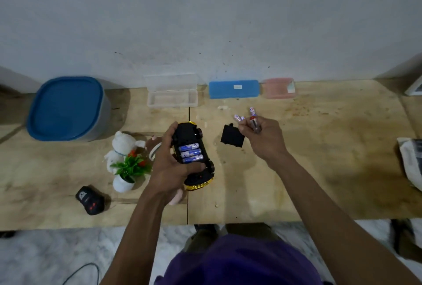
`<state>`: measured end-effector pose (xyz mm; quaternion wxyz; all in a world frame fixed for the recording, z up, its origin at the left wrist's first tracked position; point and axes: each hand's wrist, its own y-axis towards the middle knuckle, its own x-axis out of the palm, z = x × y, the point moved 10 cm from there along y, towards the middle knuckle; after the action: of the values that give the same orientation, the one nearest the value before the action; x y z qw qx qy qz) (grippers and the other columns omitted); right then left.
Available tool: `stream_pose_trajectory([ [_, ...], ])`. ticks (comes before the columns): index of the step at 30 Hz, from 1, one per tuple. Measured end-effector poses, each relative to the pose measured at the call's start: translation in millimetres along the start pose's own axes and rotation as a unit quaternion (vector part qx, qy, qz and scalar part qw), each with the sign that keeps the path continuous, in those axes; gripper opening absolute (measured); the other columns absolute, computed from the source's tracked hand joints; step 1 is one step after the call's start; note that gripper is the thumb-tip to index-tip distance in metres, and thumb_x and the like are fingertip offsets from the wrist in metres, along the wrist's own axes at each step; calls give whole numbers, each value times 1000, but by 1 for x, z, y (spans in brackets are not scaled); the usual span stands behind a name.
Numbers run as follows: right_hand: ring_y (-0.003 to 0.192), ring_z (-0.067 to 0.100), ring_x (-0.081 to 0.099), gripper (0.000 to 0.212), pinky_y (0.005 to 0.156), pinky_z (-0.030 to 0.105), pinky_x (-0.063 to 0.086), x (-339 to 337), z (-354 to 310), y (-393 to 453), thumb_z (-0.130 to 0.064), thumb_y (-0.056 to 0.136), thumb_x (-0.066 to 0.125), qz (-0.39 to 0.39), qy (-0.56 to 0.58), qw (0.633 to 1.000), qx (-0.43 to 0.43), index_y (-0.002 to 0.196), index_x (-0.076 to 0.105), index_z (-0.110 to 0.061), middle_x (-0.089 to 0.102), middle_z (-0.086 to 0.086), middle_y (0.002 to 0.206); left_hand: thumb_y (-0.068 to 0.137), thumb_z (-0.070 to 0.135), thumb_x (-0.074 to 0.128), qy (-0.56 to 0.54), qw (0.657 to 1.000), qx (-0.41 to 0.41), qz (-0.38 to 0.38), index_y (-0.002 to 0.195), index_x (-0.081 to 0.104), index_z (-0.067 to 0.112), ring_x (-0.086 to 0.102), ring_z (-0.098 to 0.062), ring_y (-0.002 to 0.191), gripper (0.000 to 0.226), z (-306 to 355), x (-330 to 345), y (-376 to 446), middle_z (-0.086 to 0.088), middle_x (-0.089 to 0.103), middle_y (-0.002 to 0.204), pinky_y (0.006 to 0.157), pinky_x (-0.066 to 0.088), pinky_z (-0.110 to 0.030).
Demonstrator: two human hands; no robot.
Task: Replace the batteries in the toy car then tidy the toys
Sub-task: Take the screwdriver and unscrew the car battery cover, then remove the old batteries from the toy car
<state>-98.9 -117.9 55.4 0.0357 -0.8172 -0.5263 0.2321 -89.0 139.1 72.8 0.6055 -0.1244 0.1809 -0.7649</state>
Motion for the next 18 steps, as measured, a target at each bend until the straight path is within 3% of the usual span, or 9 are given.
stream_pose_trajectory([
  [2,84,19,66,7,81,33,50,18,30,15,-6,85,70,-30,-61,997,21,82,71,-1,74,1,86,62,-22,81,10,1000,2,20,152,35,33,72,-11,95,115,0,-2,6,20,59,124,79,63,-34],
  [5,81,18,65,8,74,27,46,51,67,28,-8,86,69,-90,-121,988,31,79,72,-9,75,6,89,62,-24,80,18,999,4,43,153,35,29,73,-7,91,114,-1,-1,9,12,60,128,73,62,-25],
  [8,77,14,62,14,64,16,42,74,90,35,-11,87,71,-126,-146,980,41,74,69,-11,70,3,82,65,-32,71,4,999,-2,51,152,34,22,73,-3,81,110,-3,5,8,25,71,103,65,59,-20],
  [10,65,5,53,35,55,6,37,83,98,36,-7,88,70,-138,-144,979,43,59,54,-20,57,-9,67,65,-34,70,10,999,-11,49,154,31,22,72,-1,80,111,-6,7,6,37,69,92,66,60,-21],
  [12,66,7,47,44,55,10,35,87,106,39,-8,88,71,-136,-155,977,54,57,45,-27,48,-14,62,64,-31,74,25,998,-16,46,154,31,24,73,-3,85,114,-9,7,8,35,69,98,73,62,-26],
  [15,77,15,55,25,67,24,40,91,118,42,-12,88,71,-135,-154,975,79,69,57,-21,60,-2,73,62,-27,78,31,998,-31,41,154,32,29,73,-11,93,116,-13,4,13,18,65,118,78,63,-32],
  [18,77,16,57,21,70,26,43,92,130,44,-10,86,72,-130,-159,974,93,72,60,-19,61,2,77,63,-29,76,25,999,-32,35,154,33,27,74,-10,90,116,-12,2,13,21,65,114,73,62,-29],
])
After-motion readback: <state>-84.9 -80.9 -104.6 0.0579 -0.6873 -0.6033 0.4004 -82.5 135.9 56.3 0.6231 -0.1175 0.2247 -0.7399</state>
